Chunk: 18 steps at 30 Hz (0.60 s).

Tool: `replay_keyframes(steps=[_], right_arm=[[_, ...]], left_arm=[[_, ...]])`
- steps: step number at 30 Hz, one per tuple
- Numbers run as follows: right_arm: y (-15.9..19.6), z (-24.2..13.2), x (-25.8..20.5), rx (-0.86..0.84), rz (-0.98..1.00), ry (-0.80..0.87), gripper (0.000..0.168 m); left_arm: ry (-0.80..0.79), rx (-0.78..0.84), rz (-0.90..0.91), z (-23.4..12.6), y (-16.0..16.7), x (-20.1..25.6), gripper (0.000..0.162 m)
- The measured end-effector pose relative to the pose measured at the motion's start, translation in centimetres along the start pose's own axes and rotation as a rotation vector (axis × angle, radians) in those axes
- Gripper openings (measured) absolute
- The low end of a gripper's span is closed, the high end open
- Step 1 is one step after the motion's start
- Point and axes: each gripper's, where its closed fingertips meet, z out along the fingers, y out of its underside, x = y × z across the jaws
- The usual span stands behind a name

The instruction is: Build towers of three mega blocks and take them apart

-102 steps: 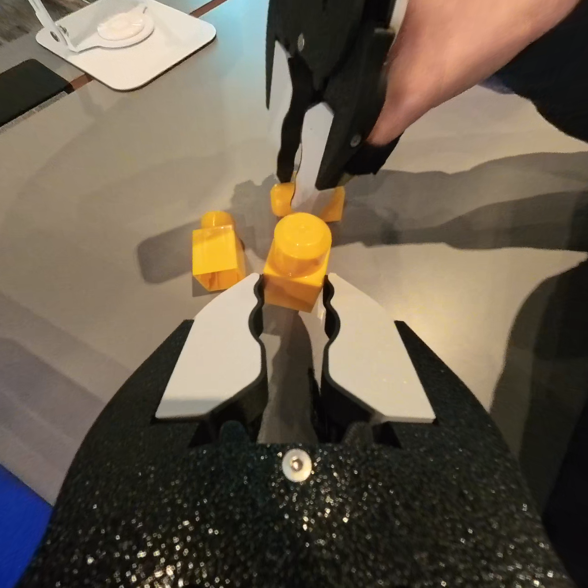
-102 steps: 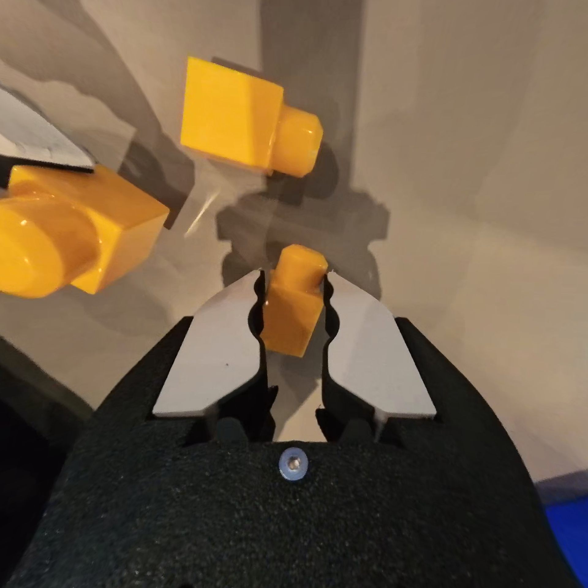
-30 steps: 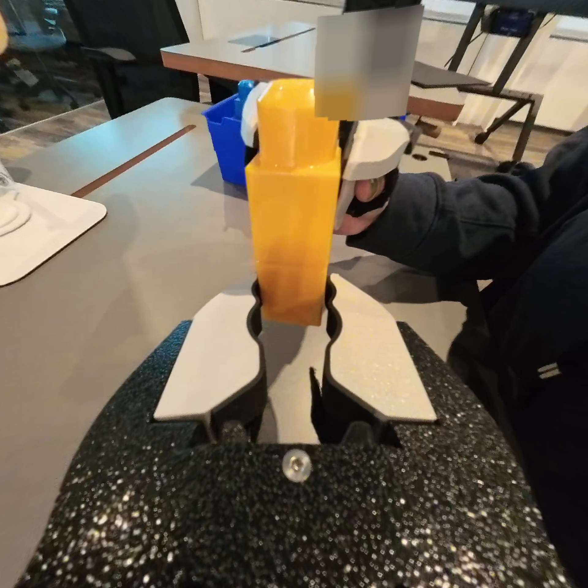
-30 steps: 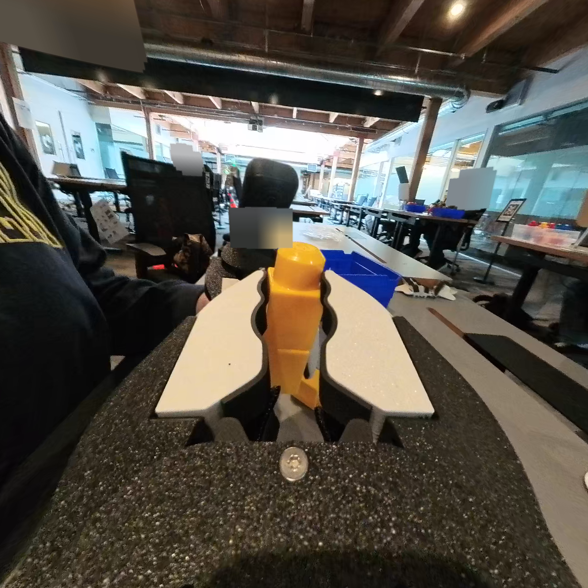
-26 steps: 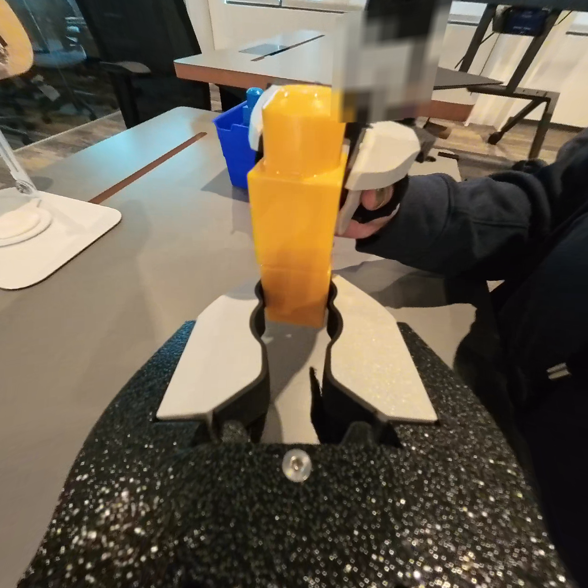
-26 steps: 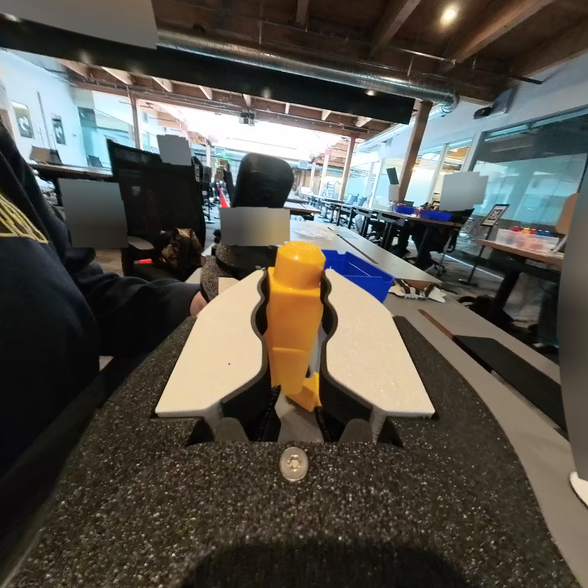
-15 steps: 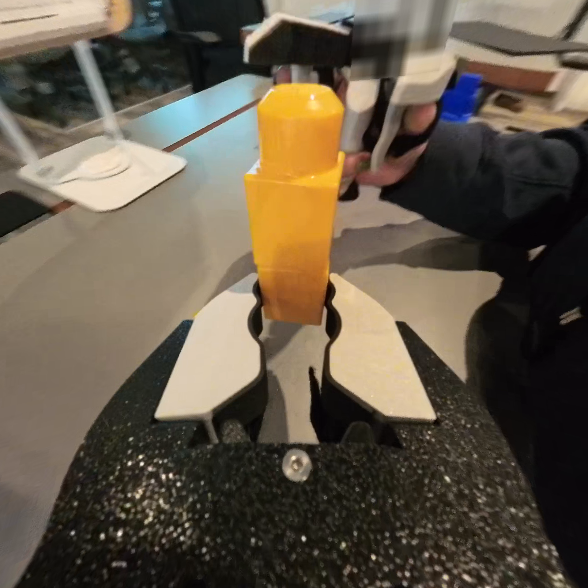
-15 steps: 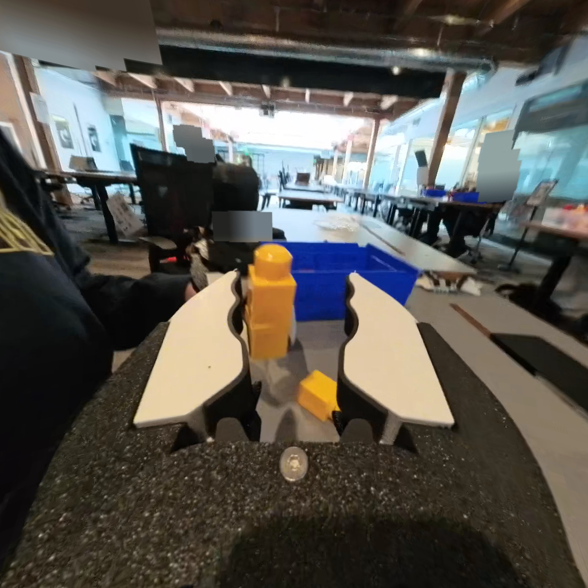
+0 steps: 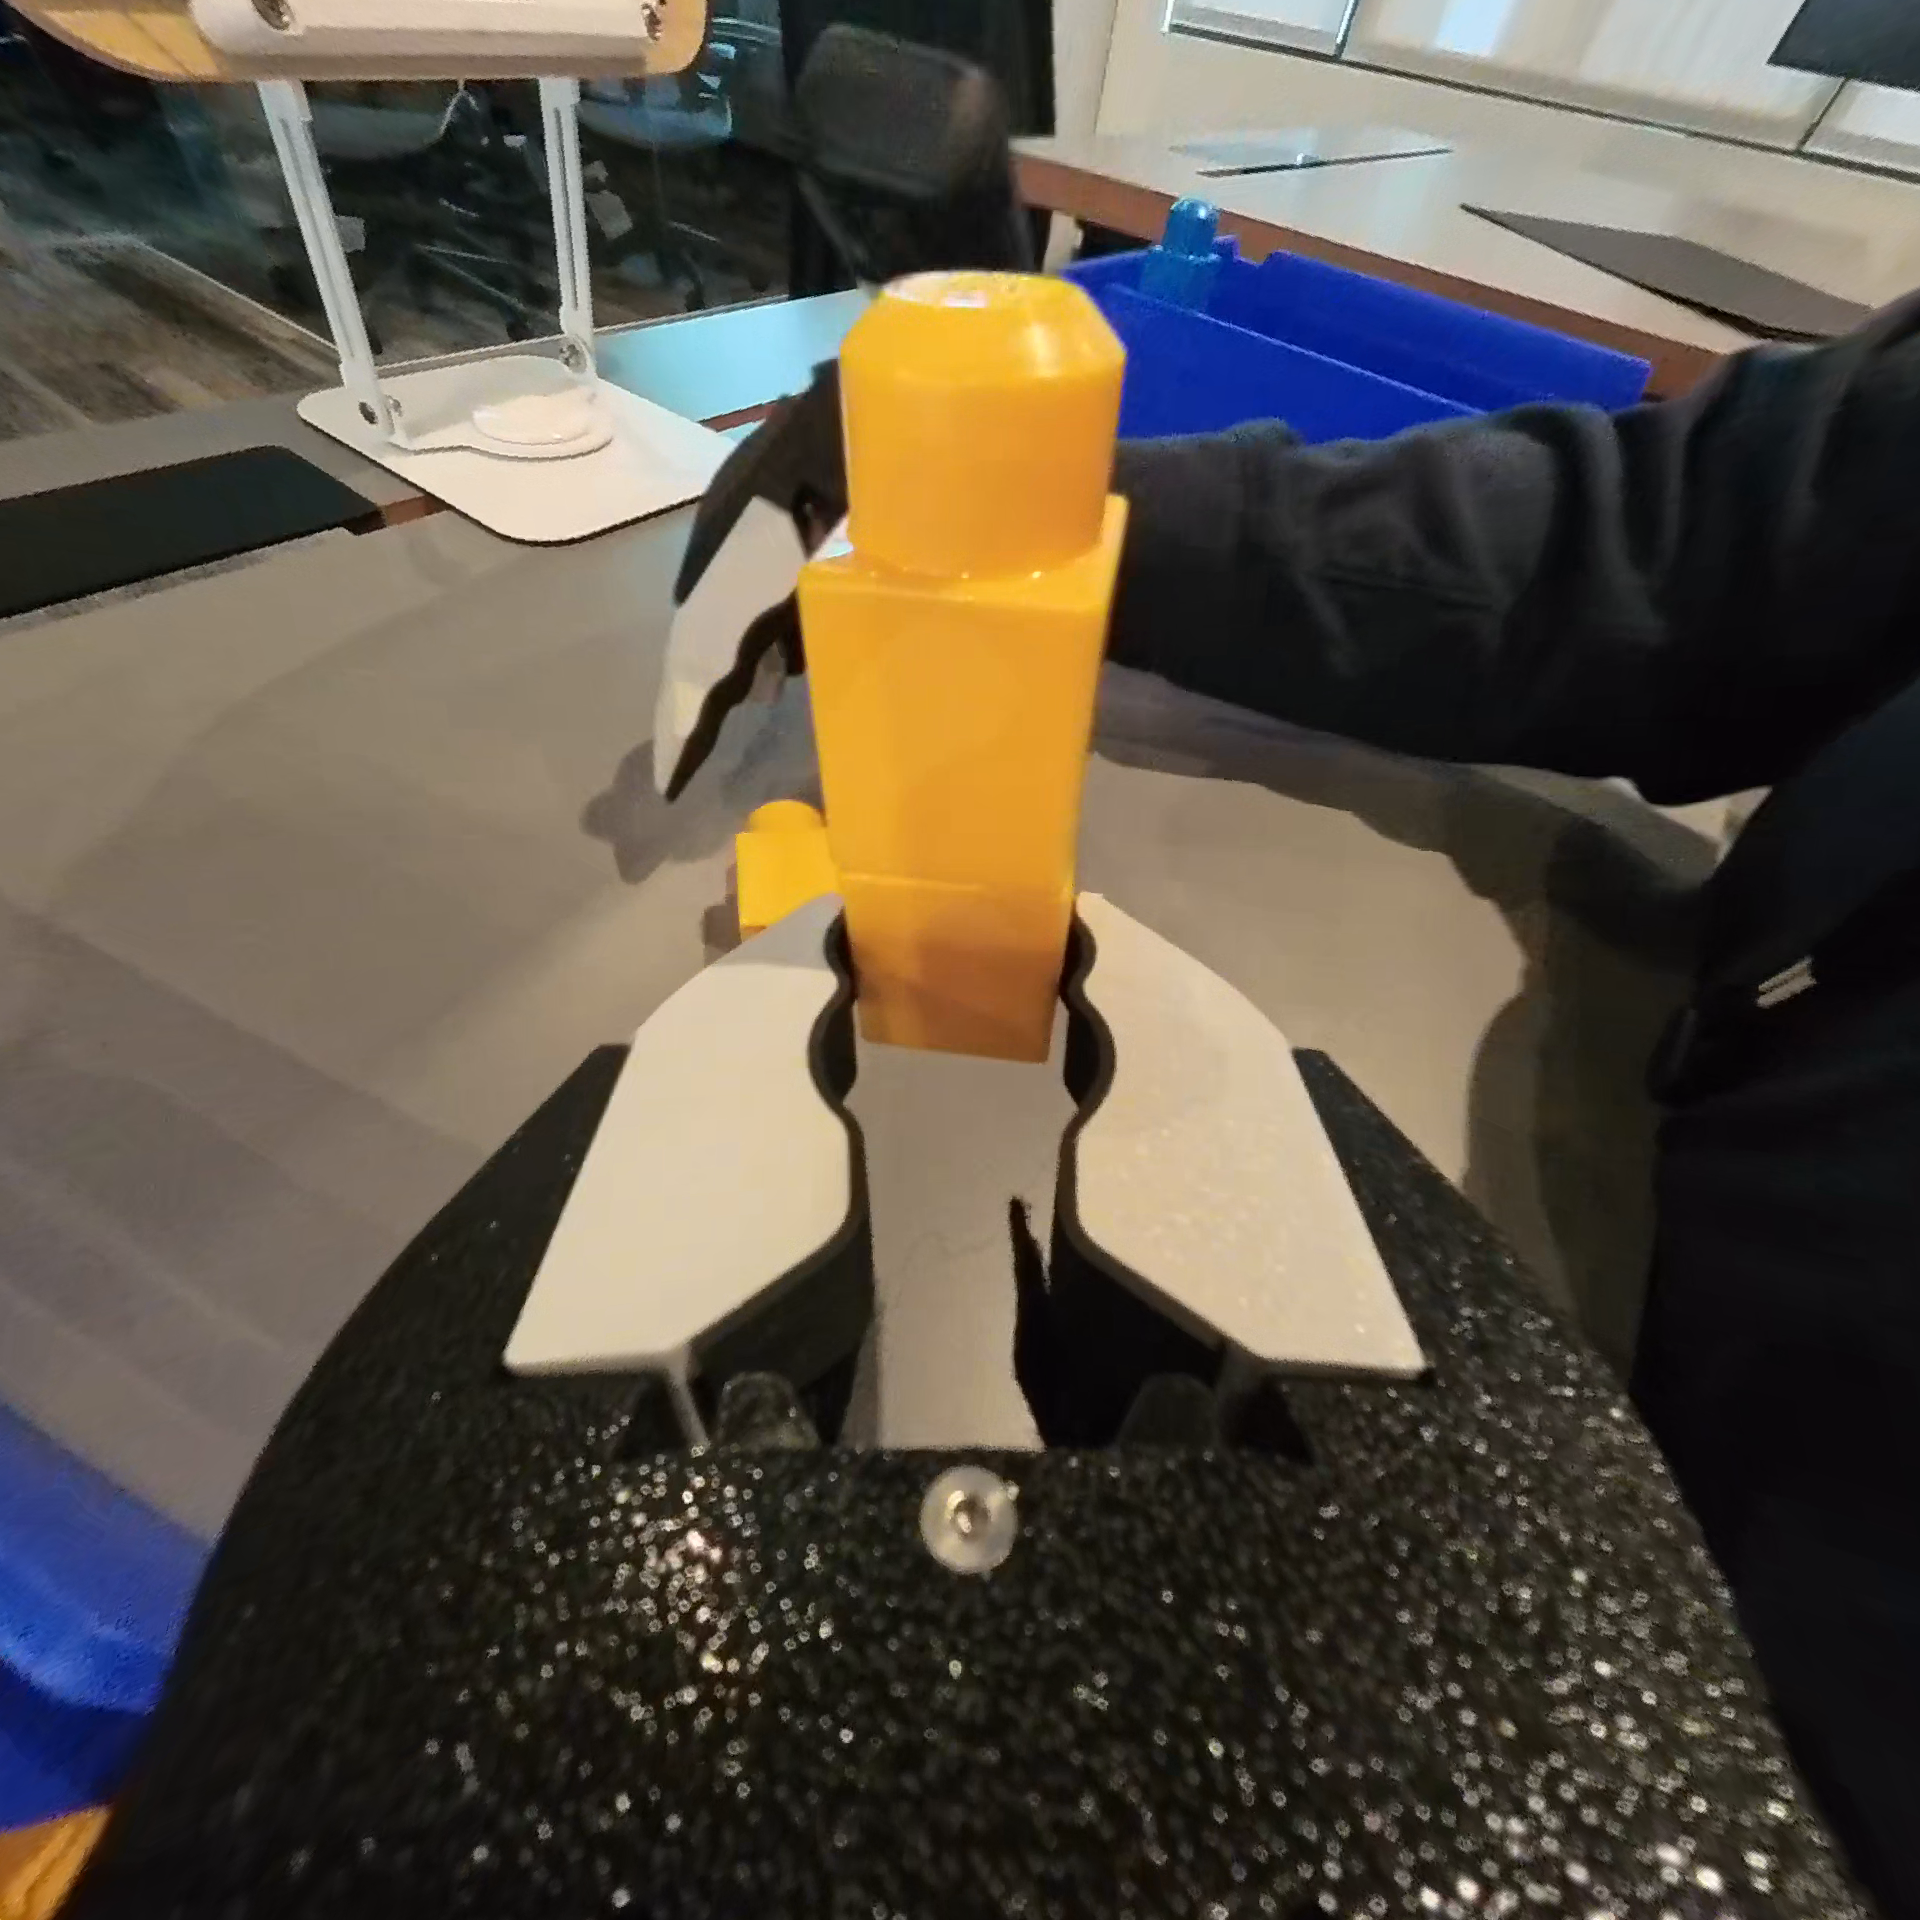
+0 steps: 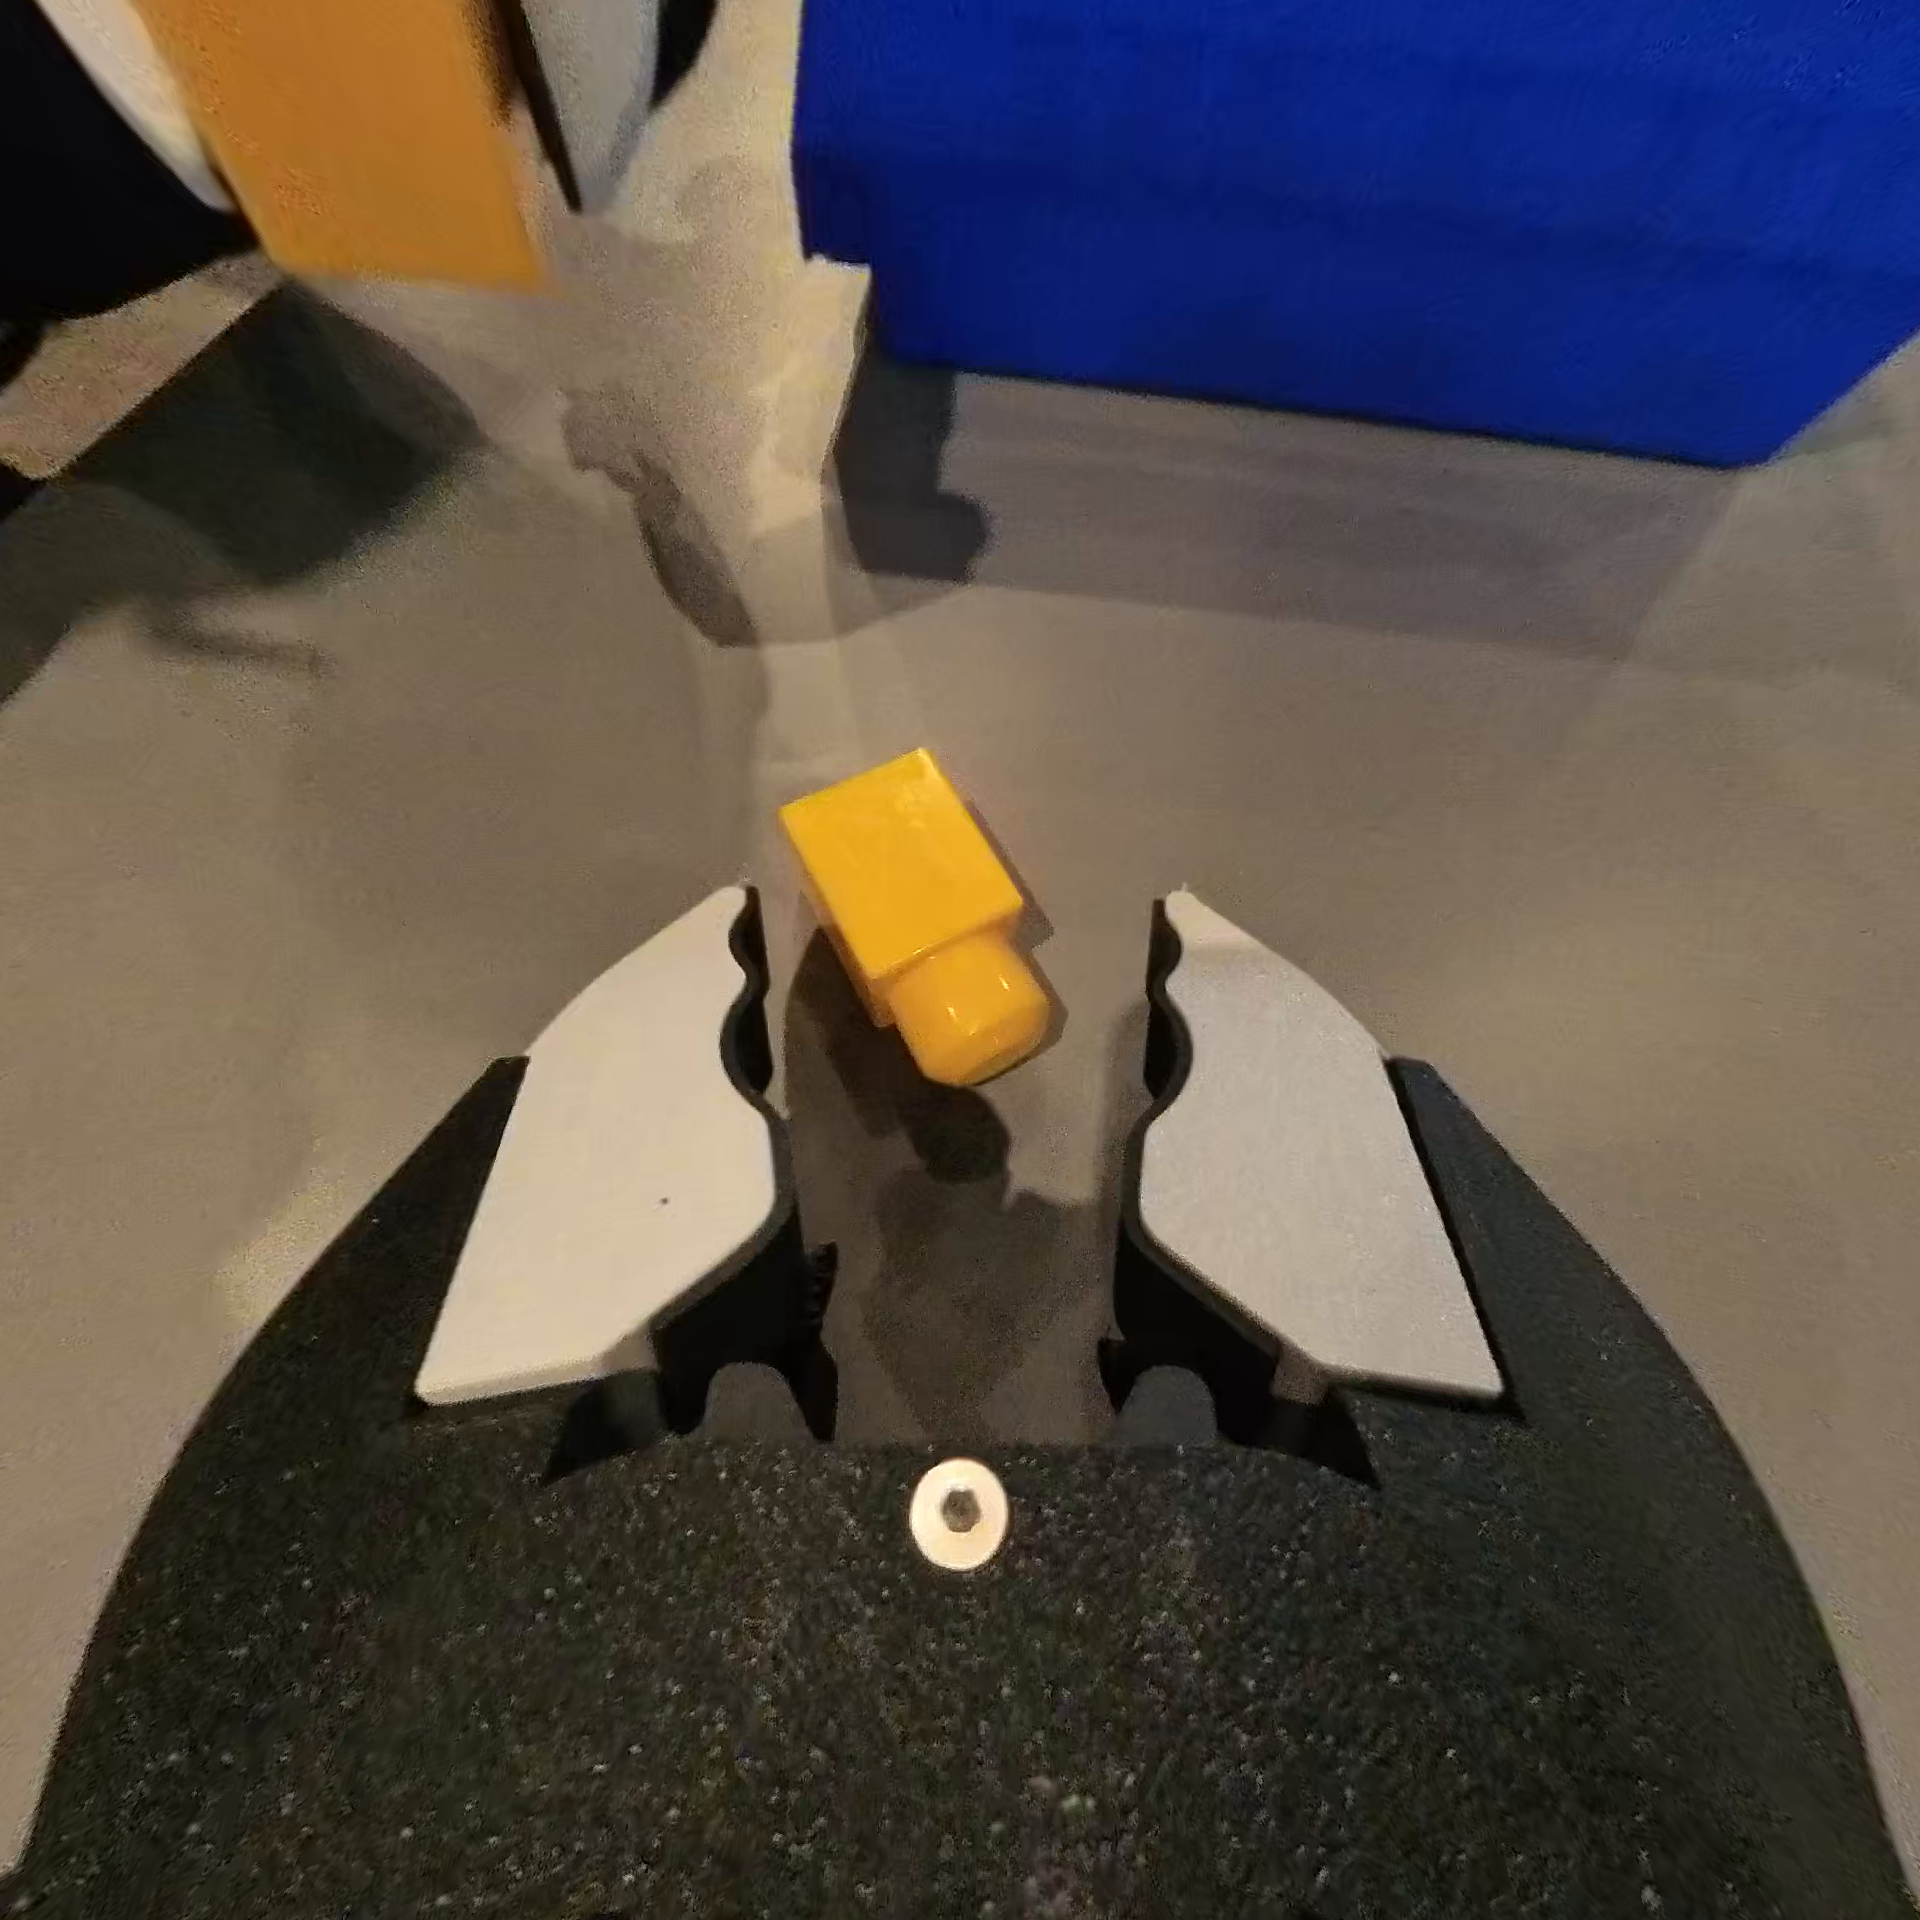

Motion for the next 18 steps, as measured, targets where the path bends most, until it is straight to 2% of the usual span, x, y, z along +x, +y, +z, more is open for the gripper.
replay_keyframes(steps=[2, 5, 11, 14, 18], right_arm=[[0.4, 0.6, 0.1, -0.032, 0.012, -0.049, 0.064], [1.1, 0.6, -0.2, -0.077, 0.051, -0.106, 0.038], [1.5, -3.5, -1.1, -0.192, 0.123, -0.070, 0.034], [3.3, -7.7, -0.5, -0.447, 0.123, 0.062, 0.034], [6.8, -14.1, -0.3, -0.947, 0.119, 0.198, 0.034]], left_arm=[[0.007, 0.003, 0.004, 0.2, -0.1, 0.0, 0.037], [0.022, 0.013, 0.003, 0.4, -0.4, 0.1, 0.037], [0.037, 0.030, 0.000, 0.9, -0.6, 0.0, 0.037], [0.047, 0.041, 0.002, 1.4, -0.8, 0.1, 0.037], [0.064, 0.039, 0.021, 2.6, -1.0, 0.4, 0.037]])
